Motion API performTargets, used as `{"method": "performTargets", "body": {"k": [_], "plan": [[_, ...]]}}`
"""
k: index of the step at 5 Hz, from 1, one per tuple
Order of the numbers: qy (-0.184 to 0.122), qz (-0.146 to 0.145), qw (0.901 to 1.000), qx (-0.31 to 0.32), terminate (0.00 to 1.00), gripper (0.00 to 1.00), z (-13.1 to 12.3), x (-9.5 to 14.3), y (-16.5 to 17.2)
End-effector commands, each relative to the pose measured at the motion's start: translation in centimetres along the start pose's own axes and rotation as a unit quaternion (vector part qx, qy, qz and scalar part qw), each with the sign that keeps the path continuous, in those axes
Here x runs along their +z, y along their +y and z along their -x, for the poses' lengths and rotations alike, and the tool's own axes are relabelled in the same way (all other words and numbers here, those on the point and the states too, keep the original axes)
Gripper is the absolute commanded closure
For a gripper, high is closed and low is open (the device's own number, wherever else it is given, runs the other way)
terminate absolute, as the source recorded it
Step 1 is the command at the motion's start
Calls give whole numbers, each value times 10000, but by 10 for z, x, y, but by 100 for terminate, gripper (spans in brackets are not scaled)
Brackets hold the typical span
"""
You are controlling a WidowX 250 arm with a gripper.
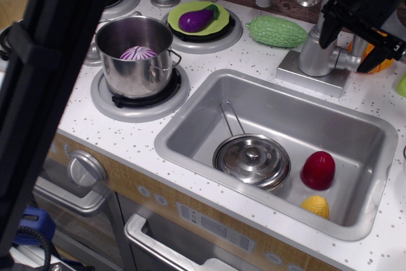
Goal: Turn lever vertical to front
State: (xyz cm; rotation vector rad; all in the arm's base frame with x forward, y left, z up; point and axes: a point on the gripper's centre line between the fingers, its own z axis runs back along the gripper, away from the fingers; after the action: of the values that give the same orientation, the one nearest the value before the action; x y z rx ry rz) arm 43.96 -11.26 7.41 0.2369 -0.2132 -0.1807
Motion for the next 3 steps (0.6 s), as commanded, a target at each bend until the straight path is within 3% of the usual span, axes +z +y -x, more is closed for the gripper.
{"method": "performTargets", "body": {"k": [1,3], "plan": [[-805,99,9965,211,0,0,-23,44,11],[-1009,156,9947,119,0,0,-35,45,12]]}}
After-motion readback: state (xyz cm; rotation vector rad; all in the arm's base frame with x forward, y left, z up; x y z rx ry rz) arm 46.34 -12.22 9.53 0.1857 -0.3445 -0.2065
